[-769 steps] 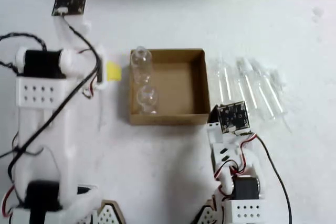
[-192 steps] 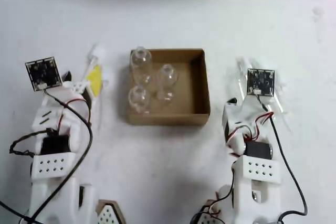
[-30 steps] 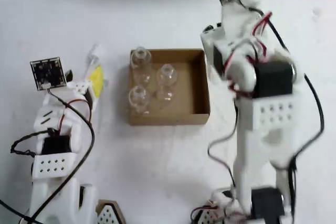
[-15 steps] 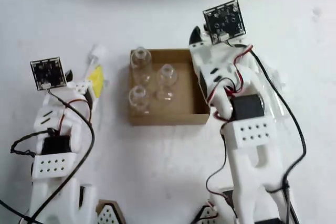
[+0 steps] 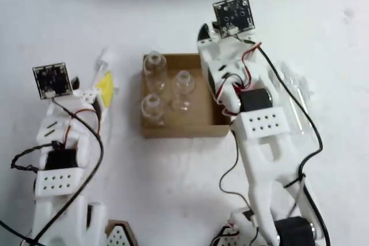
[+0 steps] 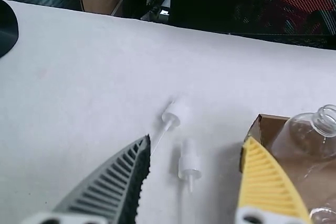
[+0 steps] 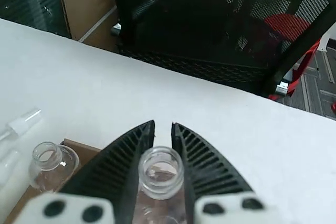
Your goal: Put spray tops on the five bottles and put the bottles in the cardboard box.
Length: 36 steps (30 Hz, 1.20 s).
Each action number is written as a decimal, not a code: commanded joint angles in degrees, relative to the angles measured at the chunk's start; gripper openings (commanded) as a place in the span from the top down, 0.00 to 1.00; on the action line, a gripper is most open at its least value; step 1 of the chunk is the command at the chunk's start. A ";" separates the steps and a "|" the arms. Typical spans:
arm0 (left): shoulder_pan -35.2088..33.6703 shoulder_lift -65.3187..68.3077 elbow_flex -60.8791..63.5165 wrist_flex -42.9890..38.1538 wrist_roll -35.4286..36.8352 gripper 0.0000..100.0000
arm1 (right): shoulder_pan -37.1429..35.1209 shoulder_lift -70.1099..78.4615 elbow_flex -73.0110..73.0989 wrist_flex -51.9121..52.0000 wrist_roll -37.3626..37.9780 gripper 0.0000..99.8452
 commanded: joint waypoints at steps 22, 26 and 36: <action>0.57 -1.45 -0.44 -1.32 -0.88 0.73 | 1.98 17.63 -0.09 -17.10 -6.86 0.98; 0.57 -1.45 -0.44 -1.32 -0.88 0.73 | 3.65 18.77 0.00 -18.95 -6.86 0.98; 0.57 -1.45 -0.44 -1.32 -0.88 0.73 | 3.91 24.31 0.00 -22.81 -6.86 0.98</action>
